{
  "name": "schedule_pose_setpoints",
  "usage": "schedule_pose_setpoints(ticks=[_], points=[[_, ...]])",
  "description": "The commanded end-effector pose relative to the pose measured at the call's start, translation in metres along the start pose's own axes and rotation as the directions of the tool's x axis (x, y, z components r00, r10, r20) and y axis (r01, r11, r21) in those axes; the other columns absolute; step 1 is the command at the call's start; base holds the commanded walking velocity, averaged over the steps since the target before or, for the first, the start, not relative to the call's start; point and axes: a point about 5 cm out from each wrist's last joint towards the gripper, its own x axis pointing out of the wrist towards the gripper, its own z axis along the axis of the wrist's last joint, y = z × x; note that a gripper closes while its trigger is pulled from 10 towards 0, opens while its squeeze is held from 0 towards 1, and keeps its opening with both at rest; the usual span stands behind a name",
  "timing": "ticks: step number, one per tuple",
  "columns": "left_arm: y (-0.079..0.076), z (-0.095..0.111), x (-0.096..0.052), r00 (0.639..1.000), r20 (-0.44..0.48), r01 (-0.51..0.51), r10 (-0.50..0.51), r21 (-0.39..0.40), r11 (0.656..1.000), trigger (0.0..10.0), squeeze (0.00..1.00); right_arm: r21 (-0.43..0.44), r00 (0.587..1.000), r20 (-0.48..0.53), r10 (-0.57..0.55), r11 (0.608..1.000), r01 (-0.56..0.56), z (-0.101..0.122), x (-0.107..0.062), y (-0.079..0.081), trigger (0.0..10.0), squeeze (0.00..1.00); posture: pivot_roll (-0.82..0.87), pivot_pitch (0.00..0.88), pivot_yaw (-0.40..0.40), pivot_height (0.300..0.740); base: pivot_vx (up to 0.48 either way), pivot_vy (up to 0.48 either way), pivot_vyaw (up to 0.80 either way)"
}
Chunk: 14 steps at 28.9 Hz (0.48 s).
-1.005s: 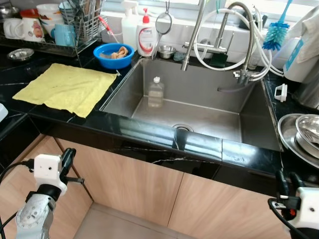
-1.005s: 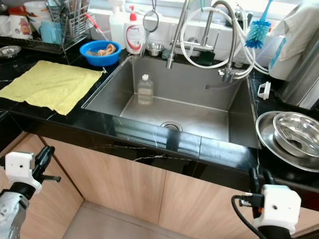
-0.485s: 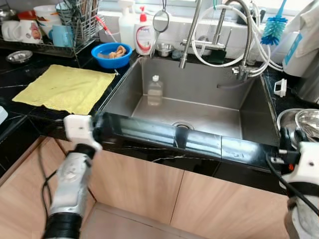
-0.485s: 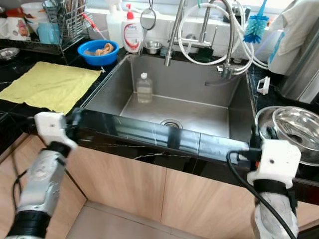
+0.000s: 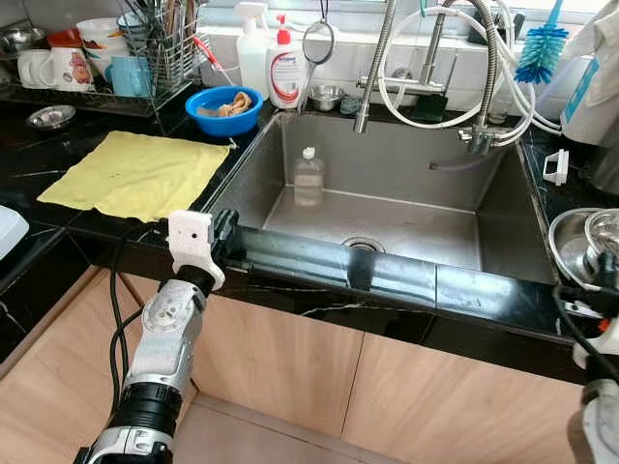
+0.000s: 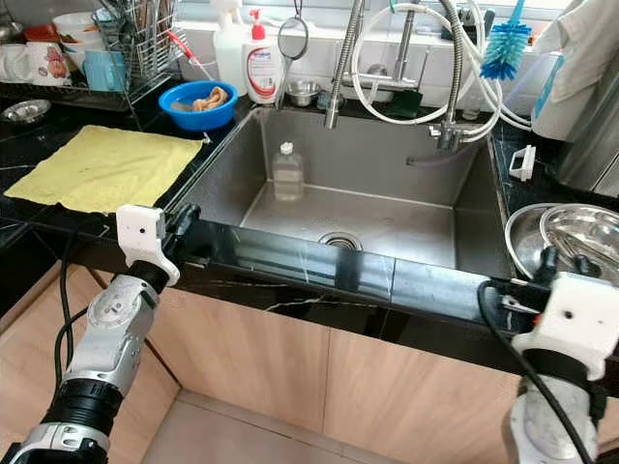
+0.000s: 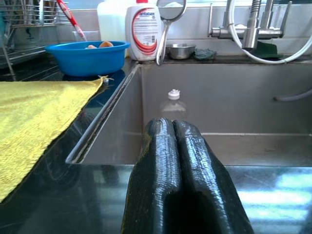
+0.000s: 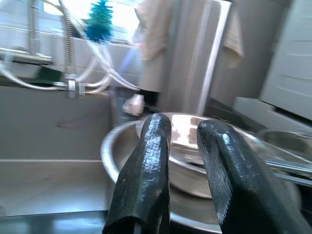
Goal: Kitchen organization
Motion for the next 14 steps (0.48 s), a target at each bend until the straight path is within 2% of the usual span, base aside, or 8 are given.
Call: schedule_pose_setpoints(ticks=[1, 4, 9, 14], points=[[0.000, 0.004, 0.003, 1.000, 0.013, 0.007, -0.007, 0.020, 1.000, 10.0, 0.00, -0.001, 0.999, 0.029, -0.044, 0.999, 0.044, 0.009, 0.000, -0.010, 10.0, 1.00, -0.11, 0.000, 0.034, 0.740, 0.000, 0.000, 0.00], [-0.001, -0.001, 0.000, 1.000, -0.002, 0.009, -0.009, 0.020, 1.000, 10.0, 0.00, -0.006, 0.993, 0.038, -0.108, 0.994, 0.108, 0.015, 0.002, -0.023, 10.0, 1.00, -0.12, 0.000, 0.031, 0.740, 0.000, 0.000, 0.00], [0.000, -0.003, 0.000, 1.000, -0.002, 0.005, -0.005, 0.025, 1.000, 10.0, 0.00, 0.010, 0.989, 0.038, -0.140, 0.990, 0.140, 0.016, 0.004, -0.027, 10.0, 1.00, -0.11, 0.000, 0.029, 0.740, 0.000, 0.000, 0.00], [0.003, -0.003, -0.001, 1.000, -0.001, 0.002, -0.002, 0.032, 0.999, 10.0, 0.00, 0.024, 0.976, 0.014, -0.219, 0.975, 0.219, 0.017, 0.004, -0.033, 10.0, 1.00, -0.11, 0.000, 0.029, 0.740, 0.000, 0.000, 0.00]])
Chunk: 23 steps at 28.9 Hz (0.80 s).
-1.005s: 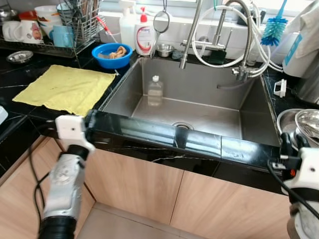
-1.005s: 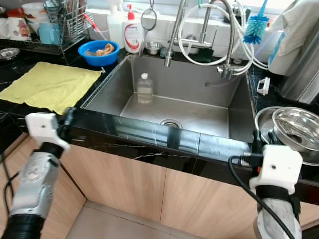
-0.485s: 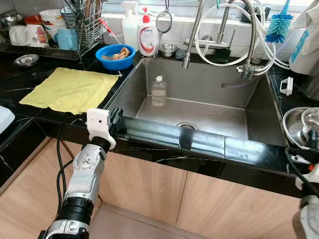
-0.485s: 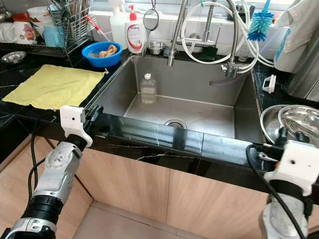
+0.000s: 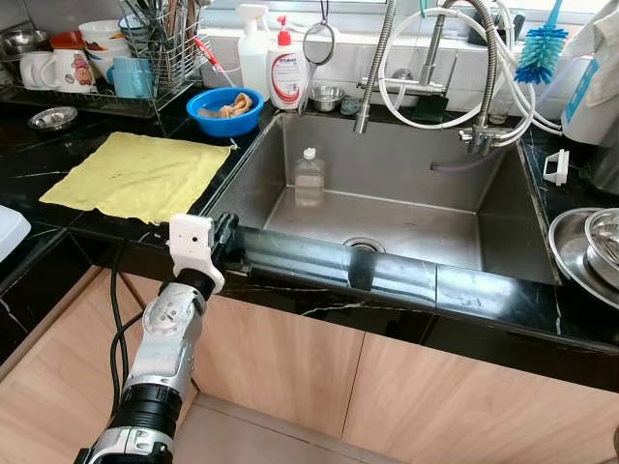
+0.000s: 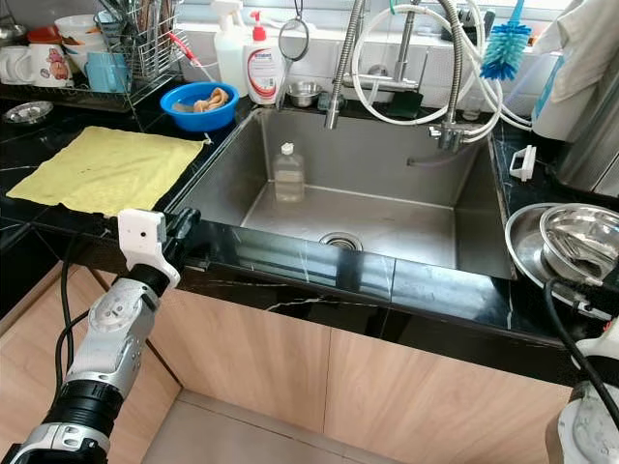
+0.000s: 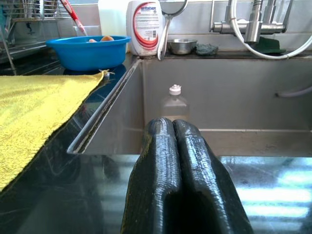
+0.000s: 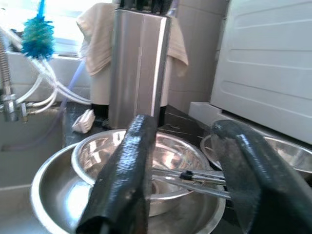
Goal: Kitchen organization
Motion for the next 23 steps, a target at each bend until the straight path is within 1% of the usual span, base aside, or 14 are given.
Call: schedule_pose_setpoints(ticks=[1, 3, 6, 7, 8, 9, 11, 16, 23], points=[[0.003, 0.002, 0.000, 1.000, 0.007, 0.006, -0.007, 0.032, 0.999, 10.0, 0.00, 0.013, 0.999, -0.007, -0.045, 0.999, 0.045, 0.002, -0.001, -0.008, 10.0, 1.00, -0.11, 0.000, 0.030, 0.740, 0.000, 0.000, 0.00], [0.003, 0.001, -0.003, 1.000, -0.003, 0.015, -0.015, 0.039, 0.999, 10.0, 0.00, 0.024, 0.996, -0.046, -0.074, 0.997, 0.075, -0.005, -0.002, -0.014, 10.0, 1.00, -0.11, 0.000, 0.032, 0.740, 0.000, 0.000, 0.00], [0.006, 0.000, -0.006, 1.000, -0.009, 0.012, -0.011, 0.045, 0.999, 10.0, 0.00, 0.037, 0.994, -0.068, -0.084, 0.996, 0.086, -0.007, -0.003, -0.016, 10.0, 0.99, -0.10, 0.000, 0.034, 0.740, 0.000, 0.000, 0.00], [0.008, 0.000, -0.007, 1.000, -0.010, 0.008, -0.008, 0.047, 0.999, 10.0, 0.00, 0.025, 0.994, -0.074, -0.077, 0.997, 0.079, -0.008, -0.004, -0.016, 10.0, 0.06, -0.10, 0.000, 0.034, 0.740, 0.000, 0.000, 0.00], [0.009, 0.000, -0.007, 1.000, -0.010, 0.008, -0.007, 0.047, 0.999, 10.0, 0.00, 0.020, 0.994, -0.075, -0.076, 0.997, 0.078, -0.008, -0.004, -0.015, 10.0, 0.06, -0.10, 0.000, 0.036, 0.740, 0.000, 0.000, 0.00], [0.010, 0.000, -0.008, 1.000, -0.011, 0.005, -0.005, 0.049, 0.999, 10.0, 0.00, 0.023, 0.993, -0.086, -0.084, 0.996, 0.086, -0.010, -0.006, -0.015, 10.0, 0.00, -0.10, 0.000, 0.036, 0.740, 0.000, 0.000, 0.00], [0.012, 0.000, -0.009, 1.000, -0.014, 0.003, -0.002, 0.054, 0.999, 10.0, 0.00, 0.045, 0.987, -0.114, -0.113, 0.992, 0.119, -0.014, -0.007, -0.017, 10.0, 0.00, -0.10, 0.000, 0.038, 0.740, 0.000, 0.000, 0.00], [0.013, 0.000, -0.009, 1.000, -0.013, 0.001, -0.001, 0.059, 0.998, 10.0, 0.00, 0.065, 0.984, -0.124, -0.130, 0.988, 0.139, -0.013, -0.006, -0.018, 10.0, 0.00, -0.09, 0.000, 0.041, 0.740, 0.000, 0.000, 0.00], [0.017, -0.001, -0.013, 1.000, -0.023, -0.004, 0.005, 0.067, 0.998, 10.0, 0.00, 0.150, 0.969, -0.177, -0.174, 0.968, 0.201, -0.017, -0.009, -0.019, 10.0, 0.00, -0.09, 0.000, 0.044, 0.740, 0.000, 0.000, 0.00]])
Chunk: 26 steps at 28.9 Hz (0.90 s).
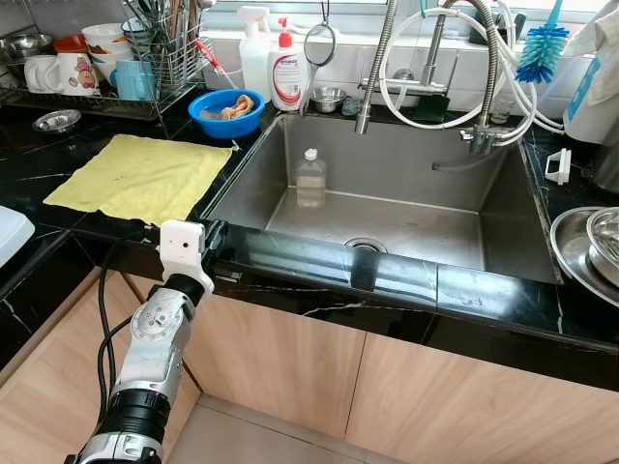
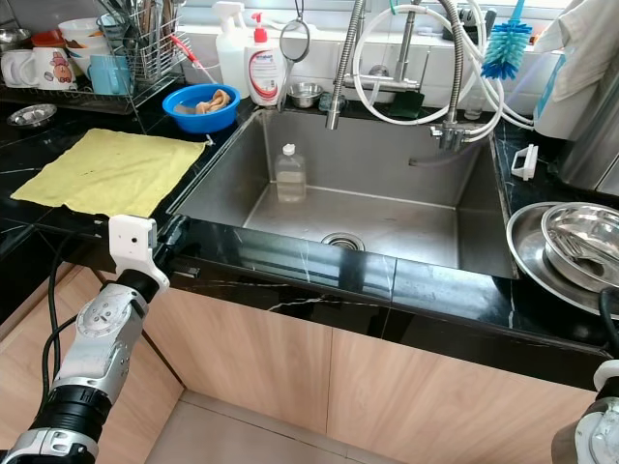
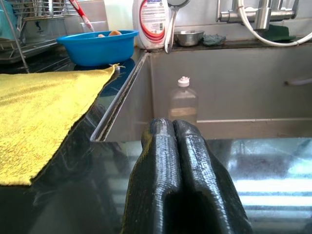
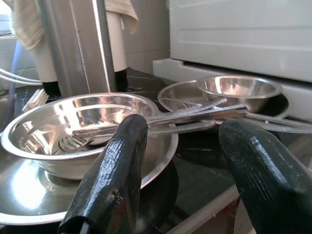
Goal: Kitchen organization
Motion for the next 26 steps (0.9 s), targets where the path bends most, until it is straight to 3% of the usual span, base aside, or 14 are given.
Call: schedule_pose_setpoints(ticks=[1, 26], points=[[0.005, 0.004, -0.003, 1.000, 0.007, 0.001, -0.001, 0.032, 0.999, 10.0, 0.00, 0.043, 1.000, -0.007, -0.027, 0.999, 0.027, 0.003, -0.001, -0.002, 10.0, 0.00, -0.09, 0.000, 0.043, 0.740, 0.000, 0.000, 0.00], [0.007, 0.003, -0.006, 1.000, 0.003, 0.004, -0.005, 0.053, 0.999, 10.0, 0.00, 0.178, 0.998, -0.057, -0.037, 0.983, 0.047, -0.006, 0.009, 0.006, 10.0, 0.00, -0.08, 0.000, 0.042, 0.740, 0.000, 0.000, 0.00]])
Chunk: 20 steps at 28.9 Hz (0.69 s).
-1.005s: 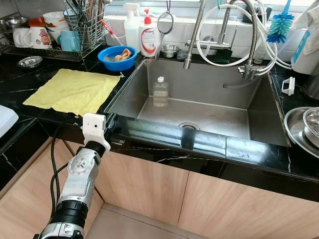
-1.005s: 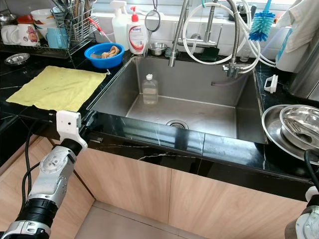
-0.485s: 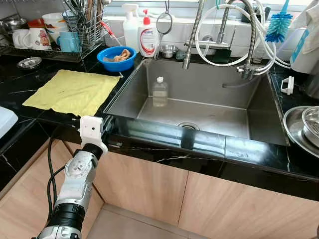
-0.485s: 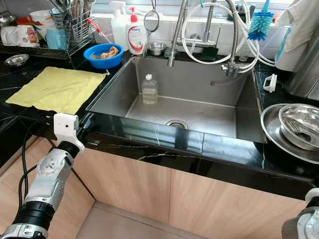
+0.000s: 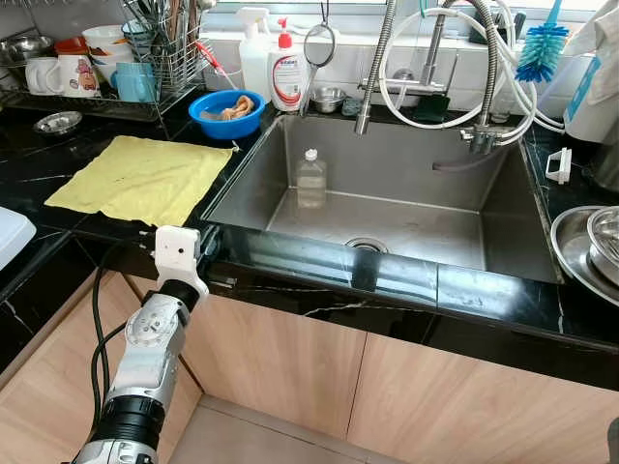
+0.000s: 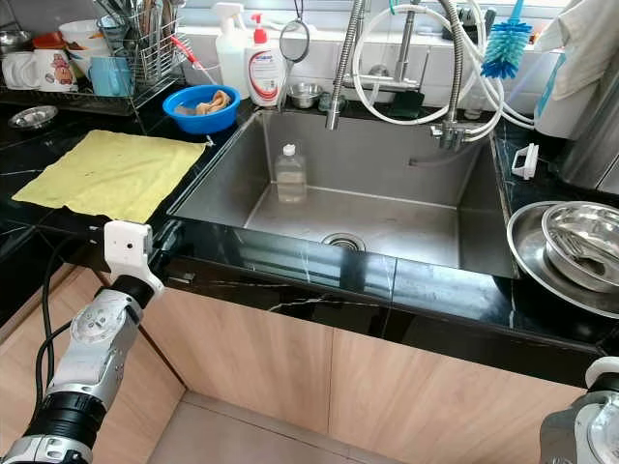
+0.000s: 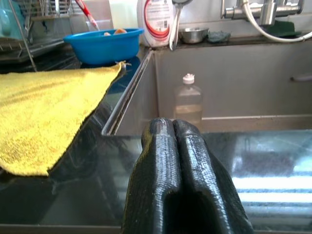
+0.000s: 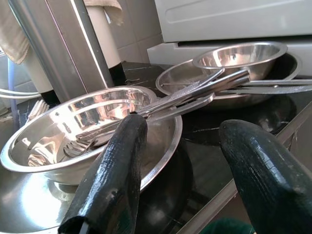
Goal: Kitchen organization
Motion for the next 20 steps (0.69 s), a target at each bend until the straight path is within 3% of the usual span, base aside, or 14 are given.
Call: schedule_pose_setpoints(ticks=[1, 19, 20], points=[[0.0032, 0.0028, -0.0021, 1.000, 0.002, 0.011, -0.011, 0.041, 0.999, 10.0, 0.00, 0.014, 1.000, 0.004, -0.013, 1.000, 0.012, 0.0005, 0.0025, -0.0010, 10.0, 0.00, -0.08, 0.000, 0.041, 0.740, 0.000, 0.000, 0.00], [0.0029, 0.0031, -0.0058, 1.000, 0.002, 0.006, -0.007, 0.043, 0.999, 10.0, 0.00, 0.036, 0.999, 0.031, 0.010, 0.999, -0.011, 0.0039, 0.0118, 0.0020, 9.8, 0.00, -0.07, 0.000, 0.040, 0.740, 0.000, 0.000, 0.00], [0.0027, 0.0029, -0.0069, 1.000, 0.002, 0.005, -0.005, 0.043, 0.999, 10.0, 0.00, 0.036, 0.999, 0.031, 0.007, 0.999, -0.009, 0.0040, 0.0121, 0.0018, 4.7, 0.00, -0.06, 0.000, 0.039, 0.740, 0.000, 0.000, 0.00]])
